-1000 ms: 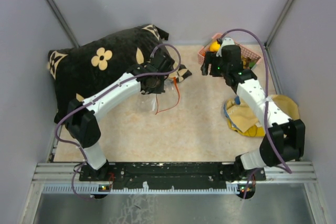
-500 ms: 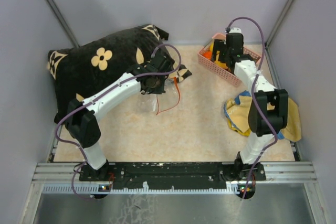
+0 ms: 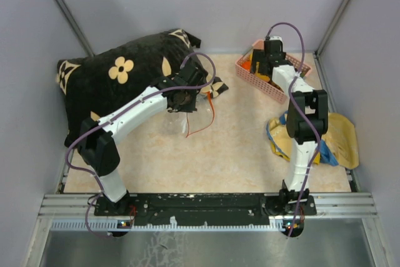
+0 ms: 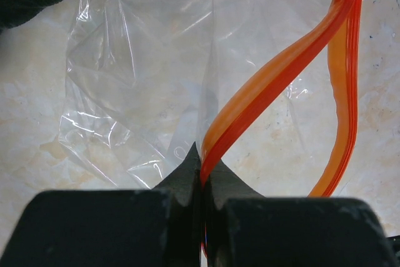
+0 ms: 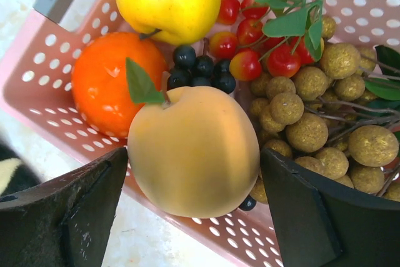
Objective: Place the food in the zip-top bag and seal the zipper
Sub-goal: Pick up the fake fruit from the bin.
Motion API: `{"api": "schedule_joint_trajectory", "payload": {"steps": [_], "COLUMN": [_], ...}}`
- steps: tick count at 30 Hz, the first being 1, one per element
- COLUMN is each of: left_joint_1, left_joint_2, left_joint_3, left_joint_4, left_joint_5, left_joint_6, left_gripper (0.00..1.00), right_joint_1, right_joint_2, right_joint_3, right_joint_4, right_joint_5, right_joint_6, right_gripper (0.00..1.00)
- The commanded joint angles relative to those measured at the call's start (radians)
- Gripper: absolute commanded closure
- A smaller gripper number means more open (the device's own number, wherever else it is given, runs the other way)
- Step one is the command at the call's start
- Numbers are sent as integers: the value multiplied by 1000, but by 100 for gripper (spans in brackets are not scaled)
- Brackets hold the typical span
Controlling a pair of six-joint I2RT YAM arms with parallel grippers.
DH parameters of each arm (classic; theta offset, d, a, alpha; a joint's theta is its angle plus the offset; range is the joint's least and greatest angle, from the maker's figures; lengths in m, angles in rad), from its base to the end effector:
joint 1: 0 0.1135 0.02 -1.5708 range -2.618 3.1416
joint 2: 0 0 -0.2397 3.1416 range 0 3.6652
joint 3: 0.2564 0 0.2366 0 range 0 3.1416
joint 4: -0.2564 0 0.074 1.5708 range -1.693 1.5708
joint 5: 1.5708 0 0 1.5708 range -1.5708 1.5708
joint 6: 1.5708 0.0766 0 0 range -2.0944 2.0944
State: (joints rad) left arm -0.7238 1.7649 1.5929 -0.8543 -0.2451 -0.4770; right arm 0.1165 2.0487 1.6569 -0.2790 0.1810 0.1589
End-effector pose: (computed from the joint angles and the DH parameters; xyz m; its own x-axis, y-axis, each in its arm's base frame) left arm 0.2962 -0.2369 0.2418 -0.8211 0.1313 -0.5555 0.1928 0.9798 -0.0534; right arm 0.4800 0.0423 0.2016 -0.6055 0.0858 -0.7912 0.1231 0.9923 0.0135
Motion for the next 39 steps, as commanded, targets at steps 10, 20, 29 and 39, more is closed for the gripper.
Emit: {"api": "schedule_joint_trajectory", "payload": {"steps": [10, 20, 29, 39], "left_joint_1": [4, 4, 4, 4], "left_joint_2": [-27, -41, -43, -41], "left_joint_3": [14, 6, 10, 18], "left_joint_4": [-12, -10, -6, 20], "left_joint_5": [20, 12, 15, 30], "left_joint_6": [-15, -17, -21, -20], "left_gripper": [100, 100, 100, 100], "right_joint_1": [-15, -36, -37, -38], "right_joint_2": [44, 85, 39, -119], "right_joint_3": [45, 72, 45, -39], "right_joint_4": [34, 68, 86, 78], "right_joint_5": [8, -40, -51, -81], "right_joint_6": [-2, 74, 59, 19], "right_gripper": [13, 12, 25, 37]}}
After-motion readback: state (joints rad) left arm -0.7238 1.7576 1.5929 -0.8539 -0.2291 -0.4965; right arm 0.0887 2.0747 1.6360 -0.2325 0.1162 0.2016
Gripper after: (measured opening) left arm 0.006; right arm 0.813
